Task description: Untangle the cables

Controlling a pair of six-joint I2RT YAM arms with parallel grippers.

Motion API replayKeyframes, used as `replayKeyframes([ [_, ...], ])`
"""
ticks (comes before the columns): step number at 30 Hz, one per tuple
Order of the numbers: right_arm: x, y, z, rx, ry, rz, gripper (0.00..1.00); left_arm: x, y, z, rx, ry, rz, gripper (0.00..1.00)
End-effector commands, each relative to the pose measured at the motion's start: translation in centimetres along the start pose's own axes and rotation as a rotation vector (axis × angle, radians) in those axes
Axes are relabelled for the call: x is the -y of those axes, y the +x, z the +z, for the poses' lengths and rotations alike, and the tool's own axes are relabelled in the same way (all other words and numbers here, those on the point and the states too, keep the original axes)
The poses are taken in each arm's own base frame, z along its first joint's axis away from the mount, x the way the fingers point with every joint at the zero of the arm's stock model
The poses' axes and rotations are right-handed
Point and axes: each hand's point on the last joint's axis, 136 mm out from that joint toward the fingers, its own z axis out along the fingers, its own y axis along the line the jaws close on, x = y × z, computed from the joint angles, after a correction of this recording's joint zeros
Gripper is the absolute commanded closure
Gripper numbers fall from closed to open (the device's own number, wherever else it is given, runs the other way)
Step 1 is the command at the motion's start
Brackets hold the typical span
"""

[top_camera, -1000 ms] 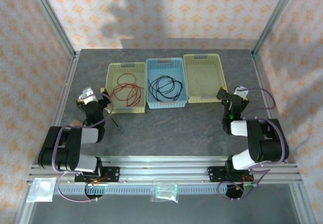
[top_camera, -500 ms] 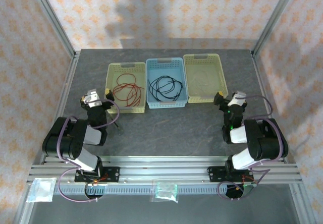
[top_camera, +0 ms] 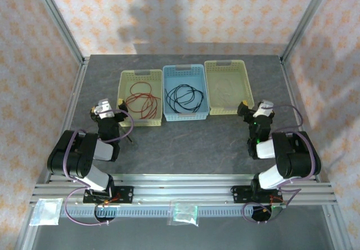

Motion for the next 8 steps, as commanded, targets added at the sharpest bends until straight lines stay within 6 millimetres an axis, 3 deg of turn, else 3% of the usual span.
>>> replayKeyframes([
  [1, -0.3, -0.66, 0.37, 0.018, -0.006, -0.021, 0.0, -0.31, 0.08, 0.2, -0.004, -0.011, 0.015, 0.0],
  [8, -0.29, -0.63, 0.37, 0.017, -0.006, -0.022, 0.0, 0.61, 0.25, 0.45, -0.02, 0.053, 0.029, 0.0],
])
